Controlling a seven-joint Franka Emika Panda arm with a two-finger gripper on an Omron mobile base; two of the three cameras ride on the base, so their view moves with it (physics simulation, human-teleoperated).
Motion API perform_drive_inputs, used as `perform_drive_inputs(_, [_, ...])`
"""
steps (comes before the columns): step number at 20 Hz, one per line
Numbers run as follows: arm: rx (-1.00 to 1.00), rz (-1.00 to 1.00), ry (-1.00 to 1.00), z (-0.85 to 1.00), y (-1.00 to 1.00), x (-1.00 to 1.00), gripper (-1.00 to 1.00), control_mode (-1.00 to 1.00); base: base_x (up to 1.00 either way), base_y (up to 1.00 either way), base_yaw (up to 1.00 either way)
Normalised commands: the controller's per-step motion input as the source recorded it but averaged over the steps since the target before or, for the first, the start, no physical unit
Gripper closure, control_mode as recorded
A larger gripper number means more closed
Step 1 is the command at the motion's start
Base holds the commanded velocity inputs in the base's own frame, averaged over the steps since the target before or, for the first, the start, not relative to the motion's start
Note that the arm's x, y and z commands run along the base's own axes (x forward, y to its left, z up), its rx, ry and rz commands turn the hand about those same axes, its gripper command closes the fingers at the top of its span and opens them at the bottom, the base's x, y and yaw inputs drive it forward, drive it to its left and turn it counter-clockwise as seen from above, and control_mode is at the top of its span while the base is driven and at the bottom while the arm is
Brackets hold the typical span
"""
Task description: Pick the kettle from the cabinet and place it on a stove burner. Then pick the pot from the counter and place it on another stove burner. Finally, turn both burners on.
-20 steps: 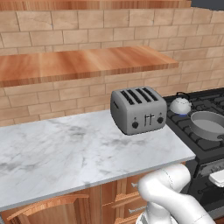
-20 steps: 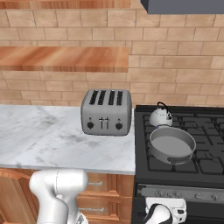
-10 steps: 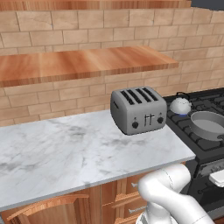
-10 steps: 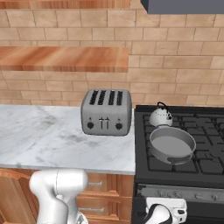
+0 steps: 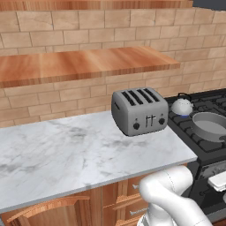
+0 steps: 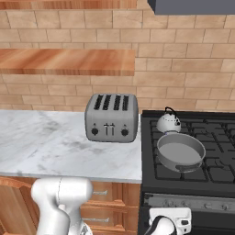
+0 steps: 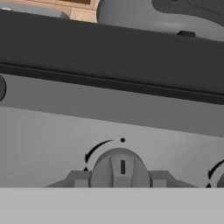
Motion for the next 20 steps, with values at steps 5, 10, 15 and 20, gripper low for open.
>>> perform_drive_inputs(5, [-0.18,0.04,-0.01,0.02,0.02,-0.01,1.00,-1.00,0.00,0.00,0.00])
perform_drive_inputs(10, [-0.31,0.04,-0.02,0.04,0.00,-0.11,1.00,-1.00,0.00,0.00,0.00])
perform_drive_inputs(15, [-0.36,0.04,-0.01,0.01,0.00,-0.14,1.00,-1.00,0.00,0.00,0.00])
perform_drive_inputs(20, [-0.37,0.04,-0.02,0.00,0.00,-0.14,1.00,-1.00,0.00,0.00,0.00])
